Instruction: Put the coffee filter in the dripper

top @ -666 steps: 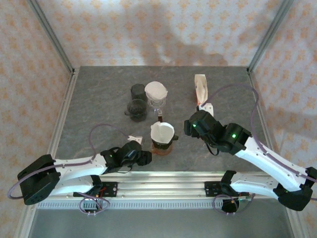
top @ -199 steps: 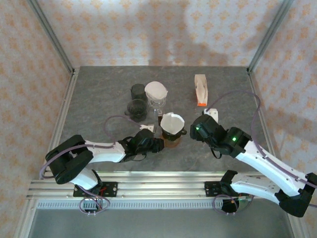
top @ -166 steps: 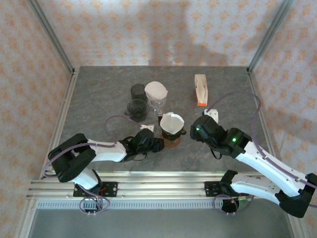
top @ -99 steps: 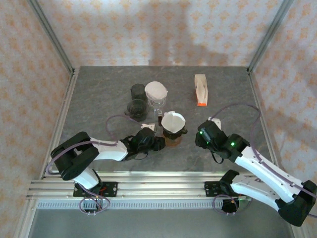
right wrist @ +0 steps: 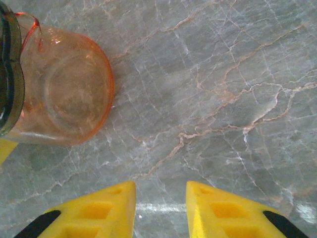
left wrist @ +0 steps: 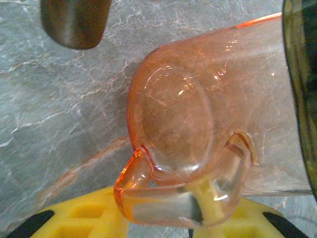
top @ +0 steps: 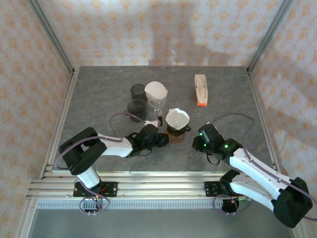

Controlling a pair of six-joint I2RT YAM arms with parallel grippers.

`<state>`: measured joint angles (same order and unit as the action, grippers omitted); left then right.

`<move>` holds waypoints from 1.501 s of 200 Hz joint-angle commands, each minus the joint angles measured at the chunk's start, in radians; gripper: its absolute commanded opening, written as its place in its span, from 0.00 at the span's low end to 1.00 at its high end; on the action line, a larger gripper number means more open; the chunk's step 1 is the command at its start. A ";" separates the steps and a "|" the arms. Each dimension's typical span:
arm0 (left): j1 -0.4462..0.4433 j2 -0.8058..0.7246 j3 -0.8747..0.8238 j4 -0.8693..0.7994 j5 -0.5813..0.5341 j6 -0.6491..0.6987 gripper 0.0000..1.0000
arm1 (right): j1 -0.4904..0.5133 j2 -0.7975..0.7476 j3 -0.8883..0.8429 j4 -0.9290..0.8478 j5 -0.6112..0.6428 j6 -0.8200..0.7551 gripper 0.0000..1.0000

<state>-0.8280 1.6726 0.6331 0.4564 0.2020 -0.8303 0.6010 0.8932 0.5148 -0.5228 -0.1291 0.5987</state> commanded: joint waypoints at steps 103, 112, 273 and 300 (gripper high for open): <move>0.023 0.051 0.094 -0.012 -0.013 0.010 0.35 | -0.059 -0.016 -0.004 0.025 -0.008 0.003 0.34; 0.023 0.024 0.072 -0.024 -0.014 0.003 0.36 | -0.059 -0.030 0.005 0.004 0.003 0.002 0.37; 0.432 -0.665 0.014 -0.712 -0.150 0.086 0.53 | -0.058 -0.097 0.200 -0.123 0.090 -0.048 0.50; 0.574 -0.515 0.136 -0.631 -0.077 0.095 0.55 | -0.059 -0.083 0.206 -0.117 0.080 -0.053 0.50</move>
<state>-0.3466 1.0546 0.6621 -0.2100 0.0734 -0.7734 0.5468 0.8021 0.6888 -0.6315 -0.0673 0.5644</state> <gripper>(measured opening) 0.543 0.500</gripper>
